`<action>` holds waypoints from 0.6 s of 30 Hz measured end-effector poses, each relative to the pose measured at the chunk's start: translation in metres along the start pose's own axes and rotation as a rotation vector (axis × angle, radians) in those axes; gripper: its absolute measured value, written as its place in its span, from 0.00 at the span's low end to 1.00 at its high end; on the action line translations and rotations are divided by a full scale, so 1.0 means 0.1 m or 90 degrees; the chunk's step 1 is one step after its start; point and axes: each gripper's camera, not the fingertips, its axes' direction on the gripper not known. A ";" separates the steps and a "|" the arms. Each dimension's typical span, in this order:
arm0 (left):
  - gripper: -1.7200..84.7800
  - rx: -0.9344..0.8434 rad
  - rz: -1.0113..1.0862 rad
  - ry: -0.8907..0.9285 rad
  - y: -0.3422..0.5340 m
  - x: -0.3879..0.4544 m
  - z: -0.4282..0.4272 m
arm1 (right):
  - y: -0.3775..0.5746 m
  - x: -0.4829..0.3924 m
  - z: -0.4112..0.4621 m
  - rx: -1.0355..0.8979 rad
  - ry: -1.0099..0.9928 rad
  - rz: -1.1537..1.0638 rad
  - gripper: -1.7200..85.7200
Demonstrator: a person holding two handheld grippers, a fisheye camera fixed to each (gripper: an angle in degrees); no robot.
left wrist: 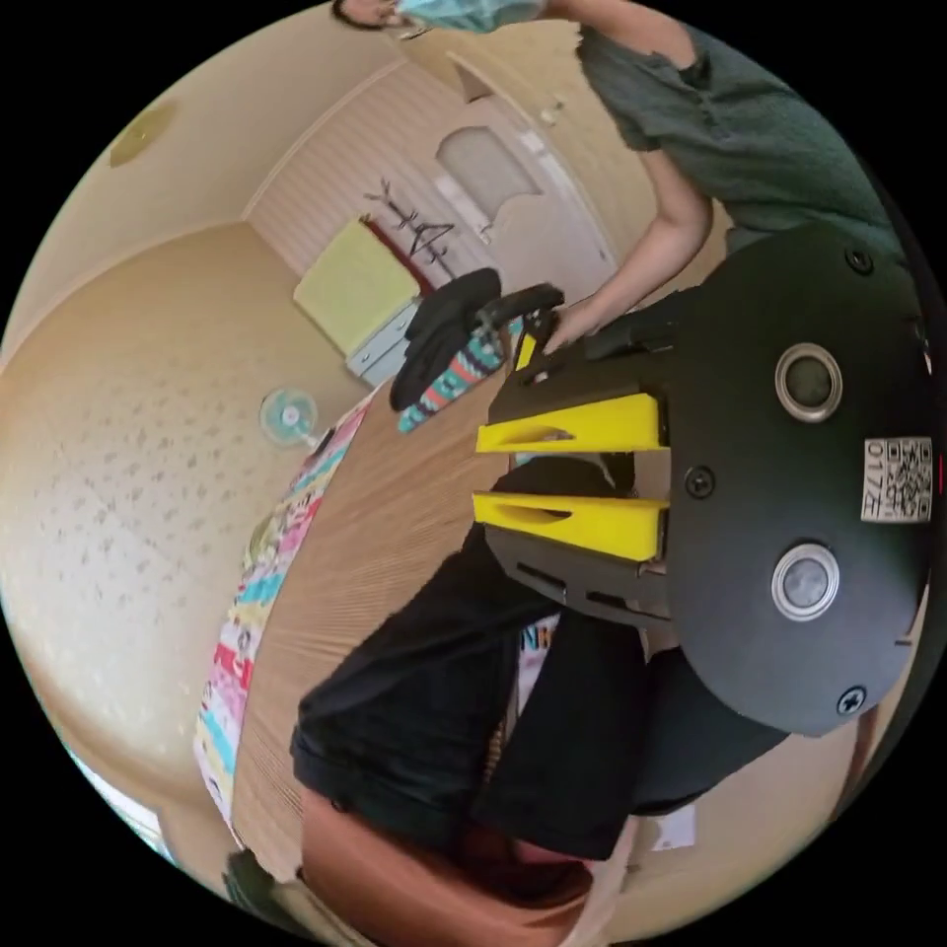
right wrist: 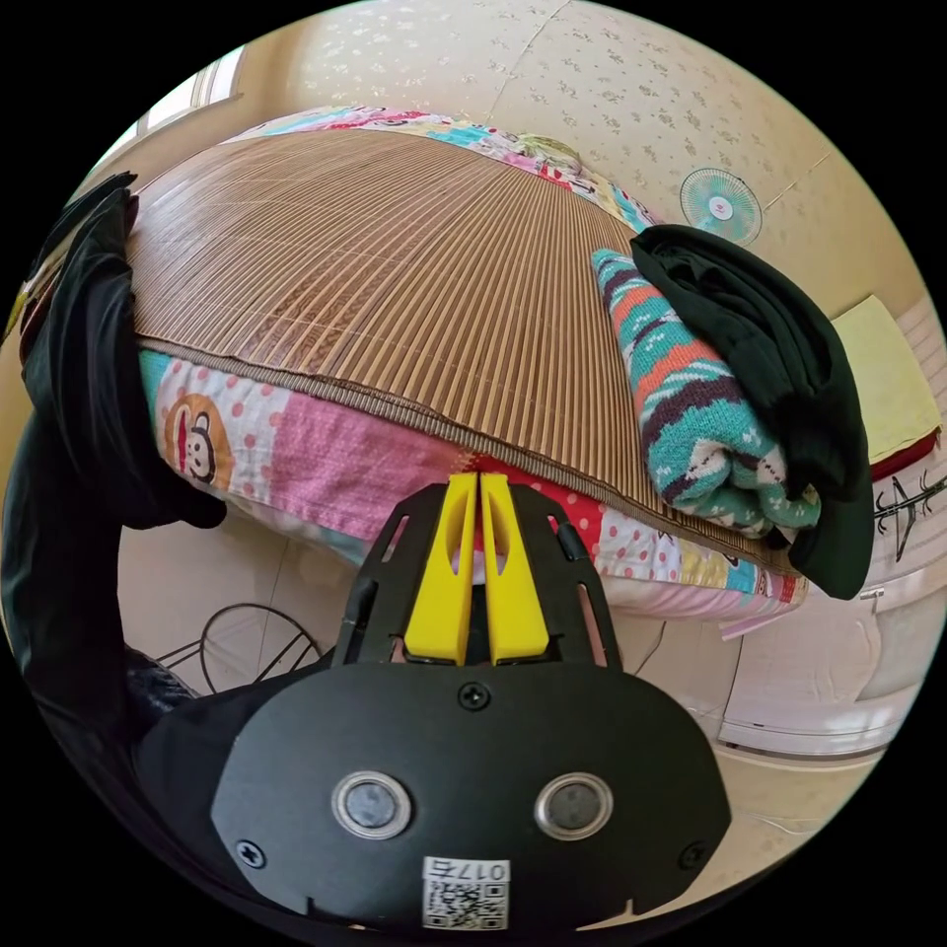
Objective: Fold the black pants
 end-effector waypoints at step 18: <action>0.03 -0.031 0.126 0.081 0.42 0.33 0.39 | 0.69 1.39 -0.23 0.212 -0.600 0.162 0.05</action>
